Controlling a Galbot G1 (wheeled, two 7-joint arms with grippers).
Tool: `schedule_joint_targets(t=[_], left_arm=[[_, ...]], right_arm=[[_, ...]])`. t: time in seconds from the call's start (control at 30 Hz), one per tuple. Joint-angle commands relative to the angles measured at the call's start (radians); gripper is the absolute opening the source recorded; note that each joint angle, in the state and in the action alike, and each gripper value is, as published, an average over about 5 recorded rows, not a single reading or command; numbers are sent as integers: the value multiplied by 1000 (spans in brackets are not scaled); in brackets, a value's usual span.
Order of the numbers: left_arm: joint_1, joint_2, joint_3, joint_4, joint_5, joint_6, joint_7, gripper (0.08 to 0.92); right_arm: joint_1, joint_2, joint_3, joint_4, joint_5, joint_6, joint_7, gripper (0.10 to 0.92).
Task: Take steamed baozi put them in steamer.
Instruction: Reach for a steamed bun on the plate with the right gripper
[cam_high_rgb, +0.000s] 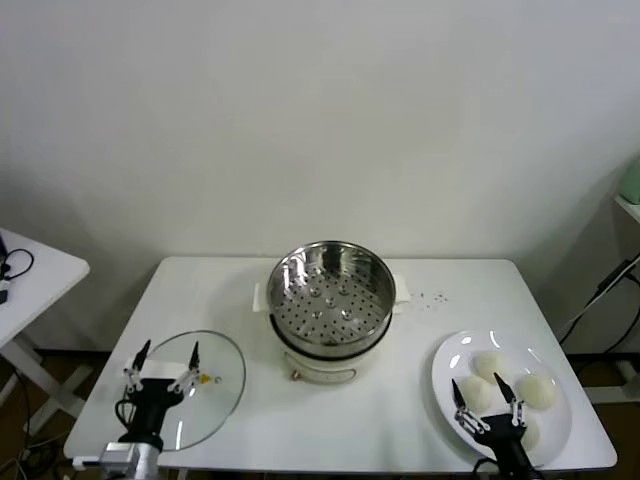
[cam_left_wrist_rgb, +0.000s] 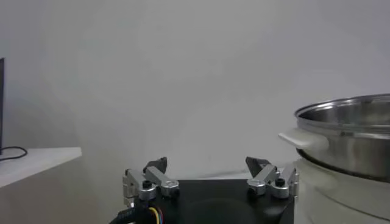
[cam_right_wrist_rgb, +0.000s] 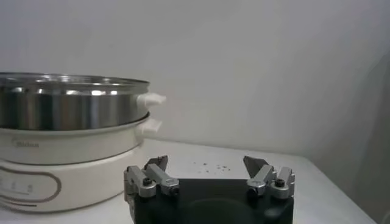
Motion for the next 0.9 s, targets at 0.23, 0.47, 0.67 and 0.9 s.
schedule_joint_targets(t=[0.23,0.47,0.67,0.9], left_arm=[[1,4,15,-20,21,8,-9,823],[13,4,34,-28,20,13,-22,823],[33,5,41,-24,11,-15,-11,823],[45,3,53,-21,-26,-27,-11,823]], right_arm=[[186,-260,124,-90,-12,-186,-273,823],[383,-576,64,-271,-5,-247,-498,823],[605,-794,-96,-421,-13,-252,-830,823],[1103,-912,-600,-510,-64,-262,-1134,823]])
